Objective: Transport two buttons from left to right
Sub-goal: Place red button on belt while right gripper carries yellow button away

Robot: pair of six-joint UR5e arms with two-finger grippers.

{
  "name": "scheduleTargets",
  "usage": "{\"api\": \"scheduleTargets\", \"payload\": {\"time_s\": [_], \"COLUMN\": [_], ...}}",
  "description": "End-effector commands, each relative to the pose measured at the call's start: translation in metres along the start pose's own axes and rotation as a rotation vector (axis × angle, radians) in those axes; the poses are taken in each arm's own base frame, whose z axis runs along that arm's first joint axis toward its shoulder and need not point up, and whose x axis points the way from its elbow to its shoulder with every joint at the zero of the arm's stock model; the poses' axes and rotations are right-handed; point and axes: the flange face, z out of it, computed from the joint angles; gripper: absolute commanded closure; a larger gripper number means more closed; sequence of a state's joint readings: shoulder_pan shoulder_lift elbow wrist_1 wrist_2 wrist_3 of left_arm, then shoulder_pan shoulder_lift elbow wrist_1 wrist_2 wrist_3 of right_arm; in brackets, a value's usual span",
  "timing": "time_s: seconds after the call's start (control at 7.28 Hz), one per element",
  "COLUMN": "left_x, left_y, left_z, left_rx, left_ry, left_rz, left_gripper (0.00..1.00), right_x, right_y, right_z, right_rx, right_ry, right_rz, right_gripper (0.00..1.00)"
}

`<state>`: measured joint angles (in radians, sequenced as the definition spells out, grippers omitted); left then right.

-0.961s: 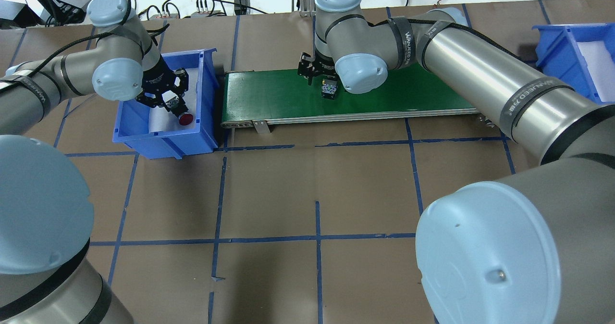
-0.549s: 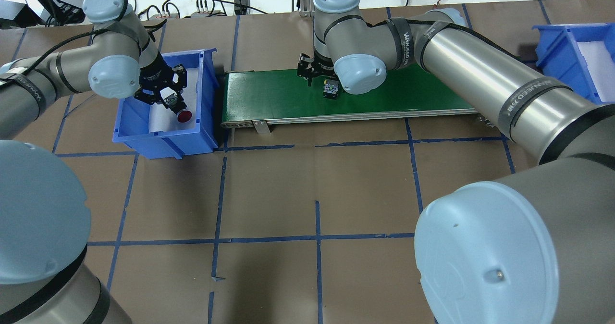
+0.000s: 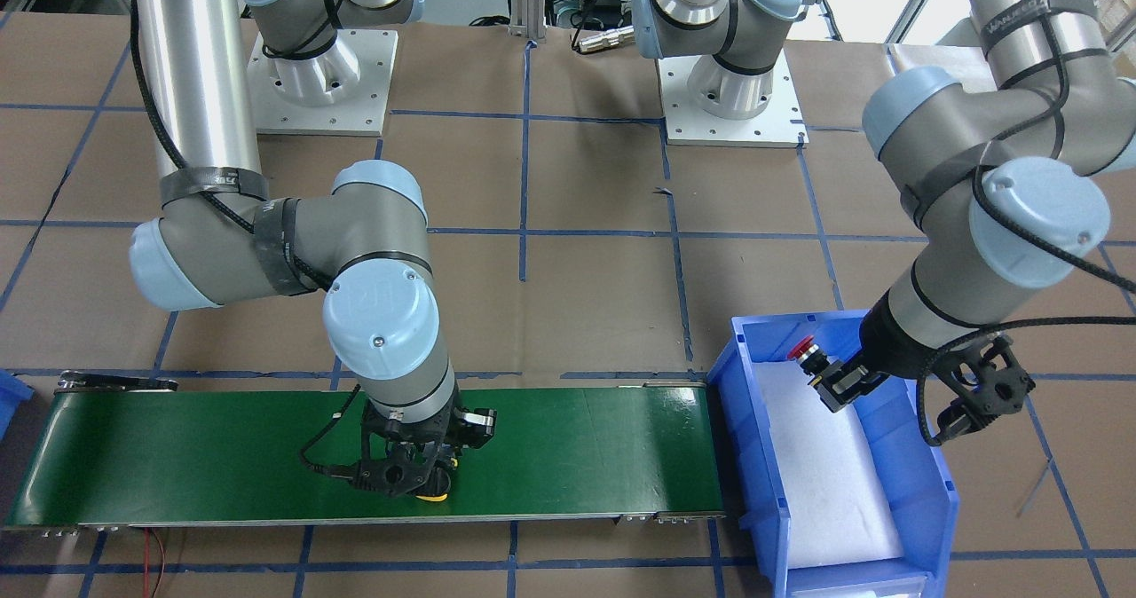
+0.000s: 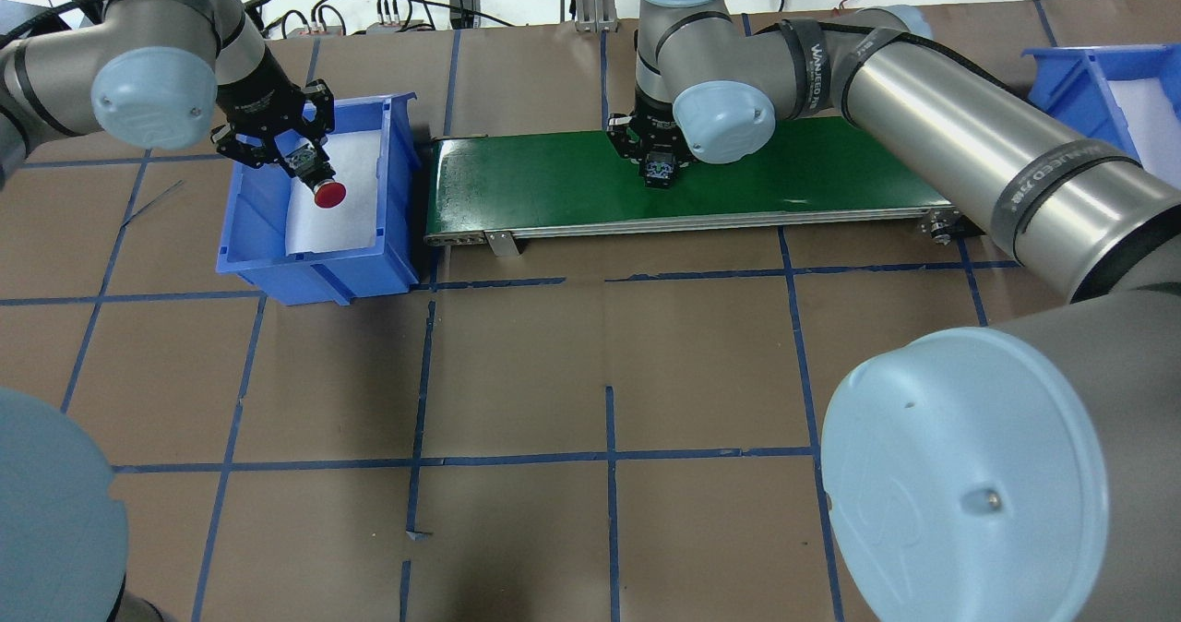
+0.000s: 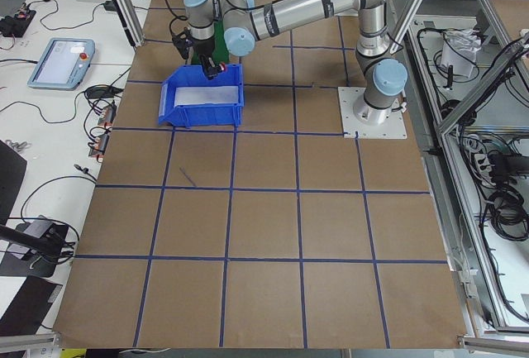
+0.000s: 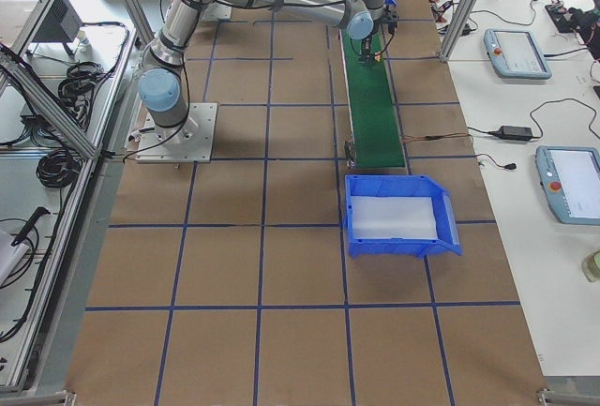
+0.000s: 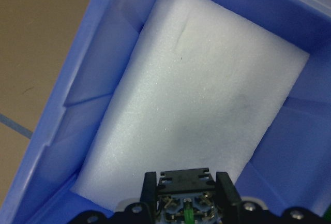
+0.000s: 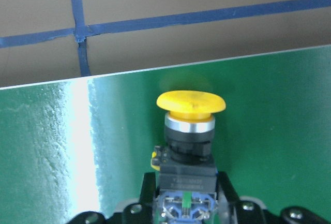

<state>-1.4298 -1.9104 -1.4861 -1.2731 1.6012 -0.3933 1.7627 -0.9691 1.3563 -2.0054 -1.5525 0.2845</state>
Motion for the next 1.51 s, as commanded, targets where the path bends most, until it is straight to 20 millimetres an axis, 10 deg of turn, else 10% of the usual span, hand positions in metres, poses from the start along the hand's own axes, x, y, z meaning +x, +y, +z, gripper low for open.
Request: {"api": "scheduleTargets", "payload": {"time_s": [0.0, 0.27, 0.69, 1.1, 1.24, 1.37], "left_x": [0.035, 0.08, 0.157, 0.184, 0.183, 0.182], "left_y": [0.017, 0.028, 0.04, 0.047, 0.049, 0.051], "left_z": [-0.062, -0.053, 0.032, 0.079, 0.082, 0.086], "left_rx": [0.0, 0.007, 0.021, 0.026, 0.024, 0.017], "left_ry": [0.001, 0.013, 0.02, 0.025, 0.015, 0.01], "left_rz": [0.008, 0.023, 0.018, 0.036, 0.038, 0.038], "left_gripper": [0.63, 0.63, 0.62, 0.6, 0.19, 0.0], "right_x": [0.086, 0.181, 0.324, 0.496, 0.537, 0.566], "right_y": [-0.029, -0.043, -0.036, -0.011, -0.003, -0.001], "right_z": [-0.059, -0.11, -0.147, -0.161, -0.156, -0.146], "right_rx": [-0.043, -0.083, -0.108, -0.141, -0.143, -0.134], "right_ry": [0.011, 0.021, 0.038, 0.089, 0.083, 0.086], "right_rz": [-0.082, -0.18, -0.284, -0.312, -0.309, -0.297], "right_gripper": [0.95, 0.95, 0.95, 0.95, 0.95, 0.95]}}
